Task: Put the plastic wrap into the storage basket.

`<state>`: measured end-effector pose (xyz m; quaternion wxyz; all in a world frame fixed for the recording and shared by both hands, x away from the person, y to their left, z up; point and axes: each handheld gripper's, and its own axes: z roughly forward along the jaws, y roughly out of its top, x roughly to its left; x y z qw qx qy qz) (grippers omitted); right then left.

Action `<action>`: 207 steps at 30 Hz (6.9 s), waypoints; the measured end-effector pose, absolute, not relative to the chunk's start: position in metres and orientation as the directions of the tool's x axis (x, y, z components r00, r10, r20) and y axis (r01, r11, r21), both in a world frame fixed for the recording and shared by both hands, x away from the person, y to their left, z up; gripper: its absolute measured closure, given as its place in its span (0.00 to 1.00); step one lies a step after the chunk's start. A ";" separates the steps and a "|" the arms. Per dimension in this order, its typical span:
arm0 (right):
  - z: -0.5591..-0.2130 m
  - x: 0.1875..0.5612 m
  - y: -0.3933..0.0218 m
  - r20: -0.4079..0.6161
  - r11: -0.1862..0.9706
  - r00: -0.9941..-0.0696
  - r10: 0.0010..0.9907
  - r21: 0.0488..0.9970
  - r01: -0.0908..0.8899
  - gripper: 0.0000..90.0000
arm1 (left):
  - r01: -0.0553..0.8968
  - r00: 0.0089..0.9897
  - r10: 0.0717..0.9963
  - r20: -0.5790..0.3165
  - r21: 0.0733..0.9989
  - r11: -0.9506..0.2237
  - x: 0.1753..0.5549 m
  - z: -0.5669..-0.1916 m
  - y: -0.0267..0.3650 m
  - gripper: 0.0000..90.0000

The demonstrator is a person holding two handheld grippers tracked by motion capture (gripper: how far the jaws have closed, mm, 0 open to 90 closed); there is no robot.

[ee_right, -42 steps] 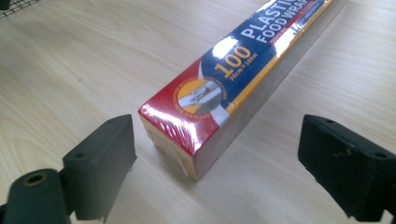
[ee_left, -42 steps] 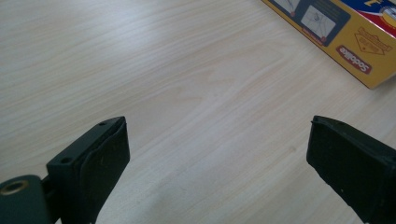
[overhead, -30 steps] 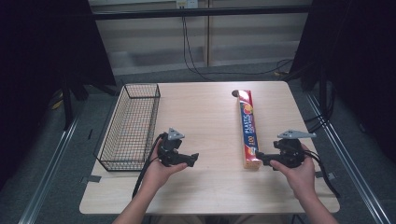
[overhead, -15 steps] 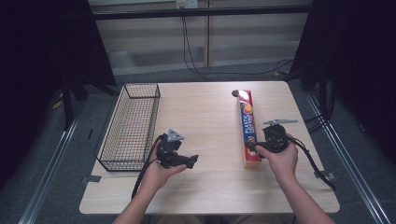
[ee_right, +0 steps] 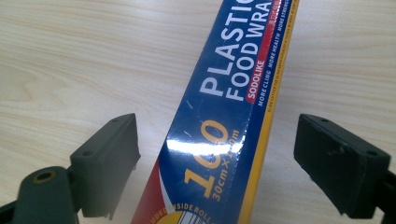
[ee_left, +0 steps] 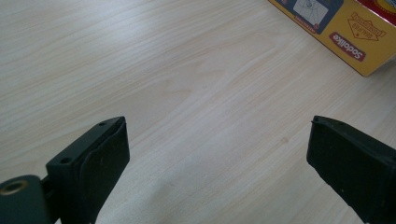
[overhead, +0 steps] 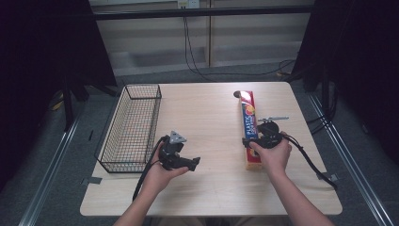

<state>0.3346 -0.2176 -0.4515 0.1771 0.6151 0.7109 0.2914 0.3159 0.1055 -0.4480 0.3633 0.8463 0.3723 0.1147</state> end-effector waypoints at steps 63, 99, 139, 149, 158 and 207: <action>-0.470 0.356 -0.209 0.090 0.034 -0.101 0.991 0.563 0.826 0.36 | 0.538 0.725 0.686 -0.062 0.673 -0.507 0.312 -0.454 0.095 0.09; -0.457 0.343 -0.230 0.087 0.104 -0.196 0.977 0.606 0.789 0.46 | 0.543 0.718 0.694 -0.061 0.673 -0.503 0.314 -0.454 0.095 0.09; -0.460 0.386 -0.212 0.032 0.130 -0.176 0.984 0.547 0.827 0.45 | 0.547 0.719 0.692 -0.062 0.666 -0.507 0.316 -0.455 0.097 0.09; -0.452 0.382 -0.215 0.045 0.179 -0.240 0.970 0.538 0.824 0.50 | 0.552 0.707 0.704 -0.069 0.677 -0.488 0.316 -0.452 0.099 0.09; -0.438 0.371 -0.225 0.076 0.206 -0.300 0.951 0.569 0.796 0.51 | 0.543 0.712 0.700 -0.065 0.682 -0.490 0.316 -0.448 0.097 0.09; -0.398 0.312 -0.217 0.105 0.457 -0.663 0.741 0.646 0.612 0.50 | 0.271 0.918 0.396 0.000 0.730 -0.628 0.348 -0.363 0.039 0.05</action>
